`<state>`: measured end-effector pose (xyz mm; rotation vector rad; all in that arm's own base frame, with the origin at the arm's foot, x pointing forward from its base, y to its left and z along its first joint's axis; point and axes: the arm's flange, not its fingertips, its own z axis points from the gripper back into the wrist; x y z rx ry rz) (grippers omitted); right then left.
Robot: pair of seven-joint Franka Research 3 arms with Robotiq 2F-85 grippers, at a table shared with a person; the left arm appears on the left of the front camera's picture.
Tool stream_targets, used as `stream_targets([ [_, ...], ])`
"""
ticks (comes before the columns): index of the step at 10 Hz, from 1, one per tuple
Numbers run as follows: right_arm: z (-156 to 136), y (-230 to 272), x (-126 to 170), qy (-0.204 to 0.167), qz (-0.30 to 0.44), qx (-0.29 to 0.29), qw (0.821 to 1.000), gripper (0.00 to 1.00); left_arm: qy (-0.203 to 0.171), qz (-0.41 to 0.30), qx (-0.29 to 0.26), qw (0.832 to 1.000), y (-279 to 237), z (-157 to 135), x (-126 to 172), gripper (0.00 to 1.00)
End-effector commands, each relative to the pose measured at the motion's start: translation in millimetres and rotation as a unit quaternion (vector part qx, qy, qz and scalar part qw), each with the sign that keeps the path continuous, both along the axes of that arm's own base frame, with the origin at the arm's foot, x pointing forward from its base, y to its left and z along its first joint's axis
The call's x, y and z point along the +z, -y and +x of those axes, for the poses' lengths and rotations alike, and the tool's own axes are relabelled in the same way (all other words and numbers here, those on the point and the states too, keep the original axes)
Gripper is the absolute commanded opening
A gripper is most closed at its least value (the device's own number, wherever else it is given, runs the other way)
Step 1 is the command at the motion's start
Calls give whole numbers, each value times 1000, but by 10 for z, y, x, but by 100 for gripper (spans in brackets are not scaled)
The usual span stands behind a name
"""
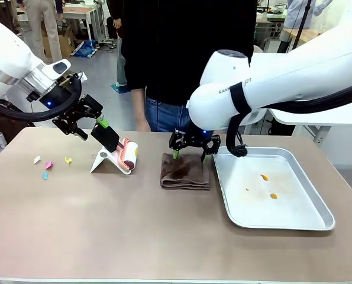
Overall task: Clean the surface of the table.
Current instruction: Hold the Lint Roller with your left hand and the towel with your right hand.
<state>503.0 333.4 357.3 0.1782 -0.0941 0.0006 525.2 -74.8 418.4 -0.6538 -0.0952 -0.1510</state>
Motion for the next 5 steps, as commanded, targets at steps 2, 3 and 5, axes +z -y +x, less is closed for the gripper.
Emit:
stream_targets([
  [2,131,-249,-104,0,-67,-48,997,100,0,-7,9,1000,86,-22,-29,100],
  [3,132,-249,-148,3,-79,-59,995,100,0,-6,4,1000,107,-23,-29,100],
  [5,137,-207,-247,-4,-105,-88,991,100,4,-5,2,1000,120,-27,-30,100],
])
